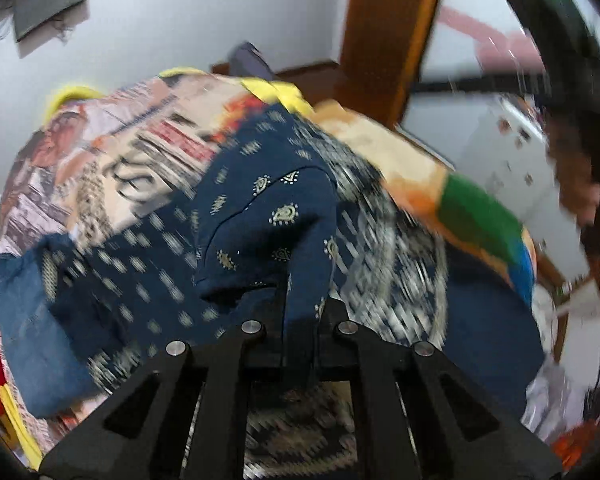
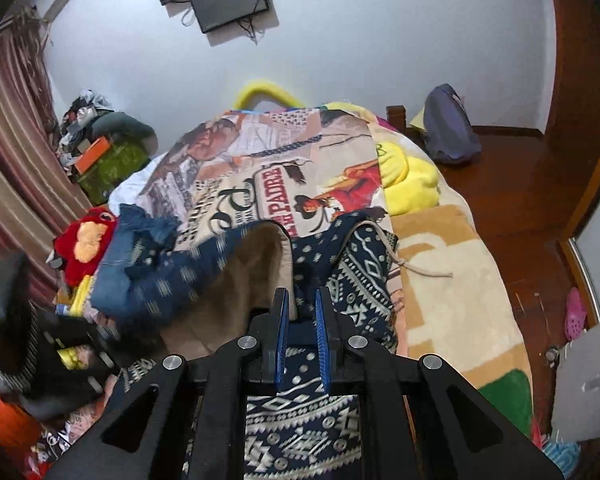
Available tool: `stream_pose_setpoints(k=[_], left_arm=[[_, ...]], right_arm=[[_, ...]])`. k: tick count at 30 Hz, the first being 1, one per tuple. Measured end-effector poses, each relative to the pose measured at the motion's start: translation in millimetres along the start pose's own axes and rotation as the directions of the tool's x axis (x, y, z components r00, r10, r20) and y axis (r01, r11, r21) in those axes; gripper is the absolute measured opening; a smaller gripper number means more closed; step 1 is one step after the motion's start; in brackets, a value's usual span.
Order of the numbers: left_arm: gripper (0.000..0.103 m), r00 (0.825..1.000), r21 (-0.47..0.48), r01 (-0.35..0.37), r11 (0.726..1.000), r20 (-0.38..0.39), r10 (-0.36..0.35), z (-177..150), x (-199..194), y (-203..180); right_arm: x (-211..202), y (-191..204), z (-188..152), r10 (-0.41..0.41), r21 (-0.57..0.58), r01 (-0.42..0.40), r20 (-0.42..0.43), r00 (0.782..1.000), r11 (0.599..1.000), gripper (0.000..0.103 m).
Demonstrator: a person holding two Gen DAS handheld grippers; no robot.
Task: Fold large clothes
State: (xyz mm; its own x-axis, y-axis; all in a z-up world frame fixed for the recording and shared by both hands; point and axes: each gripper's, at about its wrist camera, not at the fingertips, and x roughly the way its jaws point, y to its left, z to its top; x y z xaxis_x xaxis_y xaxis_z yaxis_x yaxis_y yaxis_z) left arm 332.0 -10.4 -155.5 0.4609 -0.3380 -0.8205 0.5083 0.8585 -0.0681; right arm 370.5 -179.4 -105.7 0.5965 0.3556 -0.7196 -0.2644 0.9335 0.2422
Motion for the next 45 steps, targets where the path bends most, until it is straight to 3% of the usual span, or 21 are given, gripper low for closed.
stream_pose_setpoints(k=[7, 10, 12, 14, 21, 27, 31, 34, 36, 40, 45], left_arm=[[0.010, 0.993, -0.011, 0.021, 1.000, -0.117, -0.023, -53.3, 25.3, -22.9], [0.018, 0.993, -0.053, 0.023, 0.998, -0.116, -0.029, -68.9, 23.7, -20.2], [0.031, 0.994, -0.082, 0.035, 0.996, -0.101, -0.044, -76.1, 18.0, -17.8], [0.034, 0.996, -0.101, 0.019, 0.995, -0.080, -0.027, -82.3, 8.9, -15.3], [0.041, 0.998, -0.178, -0.044, 0.983, -0.042, 0.037, -102.6, -25.3, 13.4], [0.042, 0.988, -0.240, -0.154, 0.958, -0.025, 0.153, -105.0, -43.8, 47.1], [0.042, 0.984, -0.302, -0.174, 0.937, -0.017, 0.178, -95.9, -42.9, 67.9], [0.046, 0.984, -0.317, -0.173, 0.932, -0.006, 0.181, -85.8, -37.2, 76.3], [0.056, 0.983, -0.326, -0.176, 0.929, -0.003, 0.185, -79.8, -29.7, 79.5], [0.056, 0.981, -0.334, -0.191, 0.923, -0.055, 0.184, -78.9, 2.1, 83.4], [0.058, 0.974, -0.324, -0.213, 0.922, -0.139, 0.177, -99.1, 47.9, 82.9]], right_arm=[[-8.8, 37.8, -12.3, 0.035, -0.060, -0.037, -0.025, 0.999, 0.998, 0.008], [3.5, 62.3, -15.3, 0.071, -0.086, -0.076, -0.056, 0.996, 0.993, 0.008], [15.6, 74.5, -15.6, 0.100, -0.088, -0.107, -0.081, 0.992, 0.990, 0.008], [33.5, 87.1, -16.8, 0.111, -0.095, -0.122, -0.113, 0.987, 0.988, 0.008], [102.3, 92.2, -48.3, -0.024, -0.148, -0.013, -0.250, 0.968, 0.989, 0.008], [101.3, 52.0, -93.8, -0.069, -0.146, 0.024, -0.307, 0.949, 0.989, 0.008], [81.9, 31.8, -115.9, -0.057, -0.131, 0.017, -0.308, 0.950, 0.991, 0.008], [65.0, 26.3, -120.2, -0.074, -0.155, 0.031, -0.280, 0.957, 0.987, 0.008], [53.8, 24.7, -118.1, -0.092, -0.176, 0.049, -0.244, 0.965, 0.983, 0.008], [48.5, 25.1, -117.3, -0.103, -0.213, 0.061, -0.192, 0.976, 0.975, 0.008], [95.0, 24.2, -144.2, -0.254, -0.333, 0.168, -0.235, 0.938, 0.928, 0.008]])
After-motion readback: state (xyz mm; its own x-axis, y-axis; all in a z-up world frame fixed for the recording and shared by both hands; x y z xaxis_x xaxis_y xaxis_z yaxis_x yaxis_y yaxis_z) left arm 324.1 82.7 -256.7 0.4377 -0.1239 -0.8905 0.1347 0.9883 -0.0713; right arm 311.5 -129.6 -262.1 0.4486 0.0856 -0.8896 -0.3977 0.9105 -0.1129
